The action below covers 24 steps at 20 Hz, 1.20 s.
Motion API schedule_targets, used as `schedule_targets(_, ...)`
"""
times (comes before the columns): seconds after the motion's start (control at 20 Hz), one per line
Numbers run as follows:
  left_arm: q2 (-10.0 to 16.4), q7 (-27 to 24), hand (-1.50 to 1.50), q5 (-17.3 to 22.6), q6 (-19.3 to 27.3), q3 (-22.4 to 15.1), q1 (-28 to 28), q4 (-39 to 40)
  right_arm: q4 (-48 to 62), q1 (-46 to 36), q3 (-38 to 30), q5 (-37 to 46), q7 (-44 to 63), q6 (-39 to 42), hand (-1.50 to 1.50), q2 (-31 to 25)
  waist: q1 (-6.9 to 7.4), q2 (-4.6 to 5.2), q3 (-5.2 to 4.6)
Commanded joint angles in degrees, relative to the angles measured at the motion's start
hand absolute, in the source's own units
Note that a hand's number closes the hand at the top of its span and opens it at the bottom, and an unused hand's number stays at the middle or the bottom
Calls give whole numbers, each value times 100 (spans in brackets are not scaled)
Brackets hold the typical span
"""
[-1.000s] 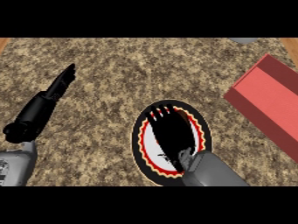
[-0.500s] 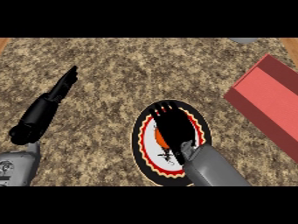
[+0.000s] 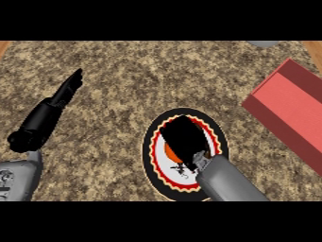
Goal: Pick the squash from the plate and place it in the cardboard box
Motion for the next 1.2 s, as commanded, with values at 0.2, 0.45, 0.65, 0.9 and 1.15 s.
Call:
schedule_targets(0.2,-93,160,0,2,-6,-4,82,-255,-72,594,-1051,-685,-393,-592,150,-83,-36,4,7)
schedule_targets(0.45,-56,-219,0,-131,-18,53,224,13,-531,653,-1276,-733,-458,-758,150,27,-33,2,3)
schedule_targets(0.65,-48,450,0,20,-115,85,-82,-310,-1242,429,-1280,-571,-424,-748,150,-73,-41,-8,3)
schedule_targets(0.9,64,303,0,200,-275,250,282,-437,-2943,830,-1193,-306,-86,-365,150,-488,-62,-26,1)
schedule_targets(1.15,-129,574,0,-61,-59,5,96,-640,-3802,516,-2275,-616,557,-19,150,-442,-104,-29,6)
